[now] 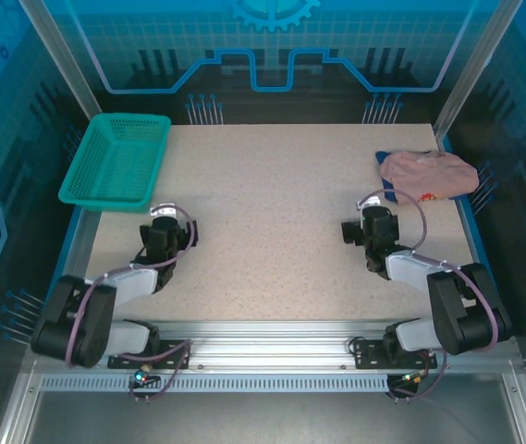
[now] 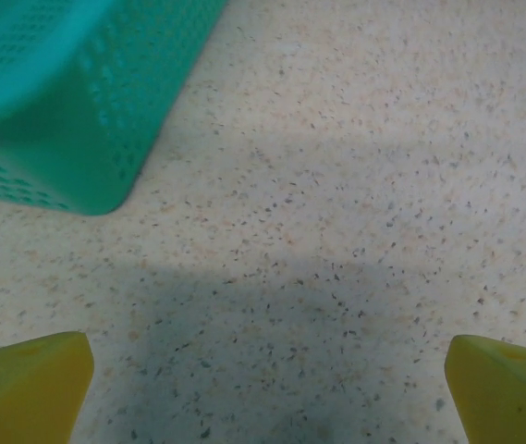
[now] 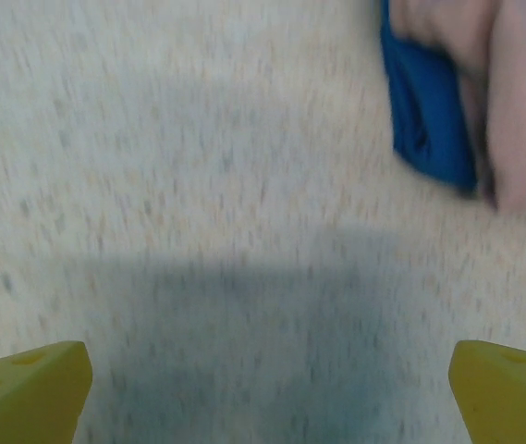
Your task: Fold the inside-out t-shirt
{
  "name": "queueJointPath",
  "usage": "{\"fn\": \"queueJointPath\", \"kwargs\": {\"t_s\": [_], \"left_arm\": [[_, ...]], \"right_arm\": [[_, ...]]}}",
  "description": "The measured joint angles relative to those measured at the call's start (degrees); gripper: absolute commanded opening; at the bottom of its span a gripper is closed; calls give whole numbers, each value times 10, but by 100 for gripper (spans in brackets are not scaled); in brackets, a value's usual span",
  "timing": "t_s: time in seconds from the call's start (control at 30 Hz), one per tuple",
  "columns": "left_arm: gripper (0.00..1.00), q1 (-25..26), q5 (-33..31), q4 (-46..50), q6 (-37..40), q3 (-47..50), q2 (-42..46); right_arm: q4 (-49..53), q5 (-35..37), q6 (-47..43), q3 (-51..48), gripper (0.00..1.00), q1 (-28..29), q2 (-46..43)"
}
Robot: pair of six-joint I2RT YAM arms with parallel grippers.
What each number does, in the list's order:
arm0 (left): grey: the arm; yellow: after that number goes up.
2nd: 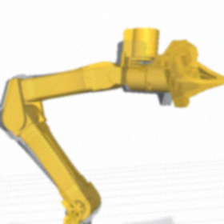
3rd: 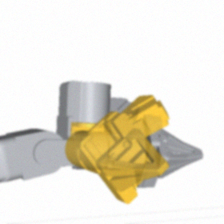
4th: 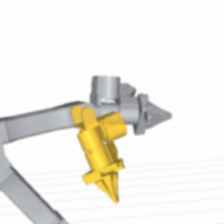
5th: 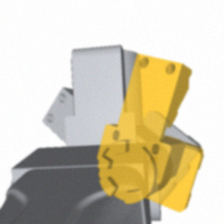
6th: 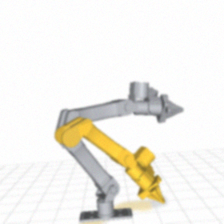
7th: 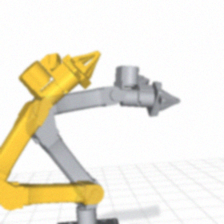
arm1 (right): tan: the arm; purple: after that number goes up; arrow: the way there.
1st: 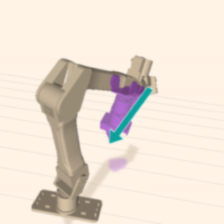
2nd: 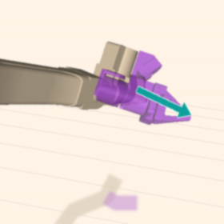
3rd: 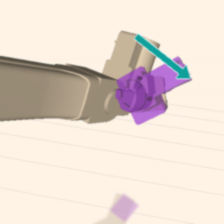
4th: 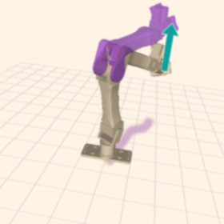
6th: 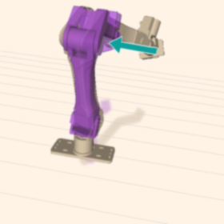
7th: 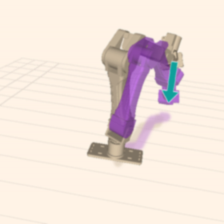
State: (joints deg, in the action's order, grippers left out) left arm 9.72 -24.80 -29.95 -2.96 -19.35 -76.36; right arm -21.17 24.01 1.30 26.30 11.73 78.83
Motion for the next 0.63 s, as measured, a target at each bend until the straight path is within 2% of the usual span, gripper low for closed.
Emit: {"fn": "queueJointPath", "kwargs": {"t_s": [0.13, 0.27, 0.4, 0.63], "left_arm": [[99, -18, 33, -127, 33, -2, -70], [99, -52, 71, -184, 33, -4, -109], [99, -73, 97, -197, 30, -12, -120], [99, -74, 116, -207, 29, -12, -120]], "right_arm": [[-117, -46, -11, -5, 100, -31, 25], [-177, -83, -9, -19, 100, -59, 68], [-197, -101, -9, -24, 100, -62, 71], [-214, -111, -9, -24, 100, -63, 71]]}}
